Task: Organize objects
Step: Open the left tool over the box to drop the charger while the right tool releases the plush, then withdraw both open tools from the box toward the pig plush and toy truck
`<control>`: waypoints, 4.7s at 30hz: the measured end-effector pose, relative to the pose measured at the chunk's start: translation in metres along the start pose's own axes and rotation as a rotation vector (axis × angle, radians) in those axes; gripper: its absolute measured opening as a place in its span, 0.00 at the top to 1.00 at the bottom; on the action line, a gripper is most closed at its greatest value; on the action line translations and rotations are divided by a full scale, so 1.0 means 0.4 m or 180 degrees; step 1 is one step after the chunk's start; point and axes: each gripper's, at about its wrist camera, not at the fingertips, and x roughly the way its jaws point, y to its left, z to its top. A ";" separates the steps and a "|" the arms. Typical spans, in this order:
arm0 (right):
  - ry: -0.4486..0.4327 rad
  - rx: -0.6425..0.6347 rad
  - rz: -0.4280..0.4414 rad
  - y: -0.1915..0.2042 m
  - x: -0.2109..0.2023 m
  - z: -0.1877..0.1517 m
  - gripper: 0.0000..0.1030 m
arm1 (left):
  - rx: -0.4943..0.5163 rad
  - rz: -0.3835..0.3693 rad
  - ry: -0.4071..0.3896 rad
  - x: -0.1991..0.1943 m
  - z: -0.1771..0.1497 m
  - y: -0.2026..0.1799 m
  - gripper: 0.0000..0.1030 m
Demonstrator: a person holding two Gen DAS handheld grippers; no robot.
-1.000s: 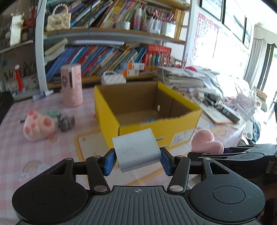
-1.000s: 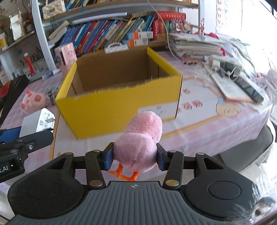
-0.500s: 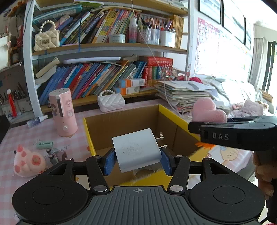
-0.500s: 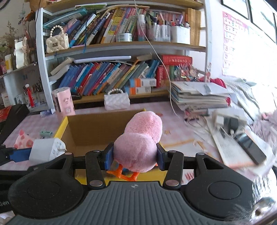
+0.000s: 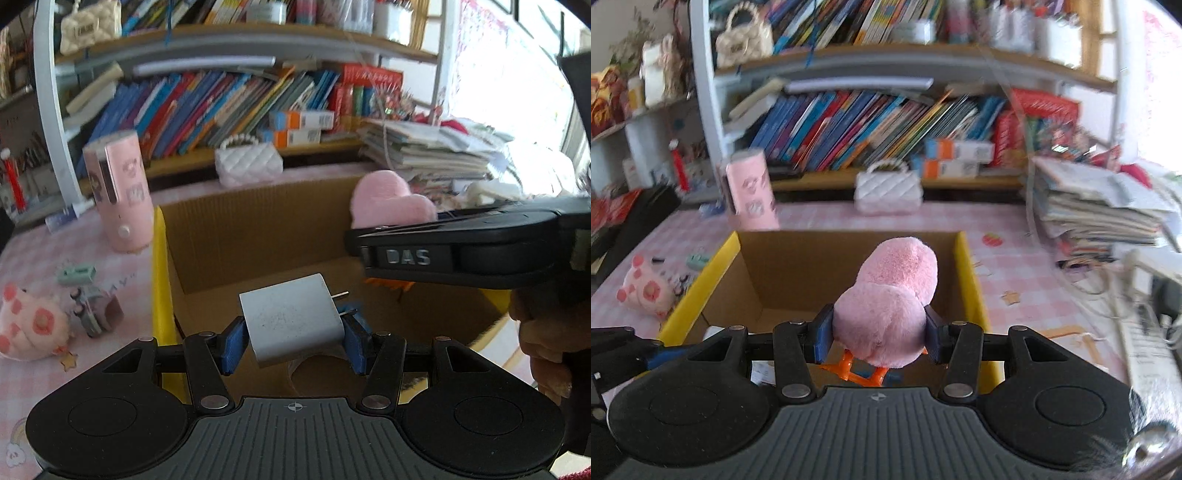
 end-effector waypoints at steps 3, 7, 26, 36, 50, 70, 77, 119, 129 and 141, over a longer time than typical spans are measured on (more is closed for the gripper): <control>0.0146 -0.0171 0.0097 0.007 0.051 0.013 0.56 | 0.0141 0.0059 0.0038 0.023 0.003 -0.019 0.48; 0.0345 -0.0296 0.0241 0.012 0.106 0.019 0.56 | 0.0142 0.0037 0.0189 0.053 0.004 -0.034 0.48; 0.1018 -0.0519 0.0344 0.025 0.180 0.012 0.53 | -0.0033 0.0043 0.0252 0.057 0.008 -0.032 0.47; 0.0613 -0.0361 0.0335 0.016 0.124 0.023 0.35 | 0.0151 0.0042 -0.0054 -0.004 0.003 -0.055 0.34; -0.0095 0.0001 -0.0119 0.011 -0.037 0.002 0.35 | -0.0001 0.0145 -0.0417 -0.125 -0.028 -0.017 0.29; -0.0188 0.0422 -0.0785 0.089 -0.263 -0.162 0.34 | -0.0143 -0.0002 -0.0445 -0.259 -0.153 0.053 0.19; 0.0051 0.0577 -0.0846 0.147 -0.299 -0.244 0.34 | -0.0245 -0.0001 -0.0266 -0.297 -0.225 0.089 0.19; 0.0295 0.0110 -0.0149 0.573 -0.342 -0.341 0.34 | -0.0727 0.0600 -0.0098 -0.525 -0.426 0.355 0.17; 0.0234 -0.0040 -0.0040 0.644 -0.335 -0.327 0.33 | -0.0830 0.0714 -0.0168 -0.551 -0.441 0.408 0.17; 0.0268 -0.0161 0.0063 0.660 -0.262 -0.292 0.36 | -0.0962 0.0785 -0.0120 -0.493 -0.411 0.454 0.17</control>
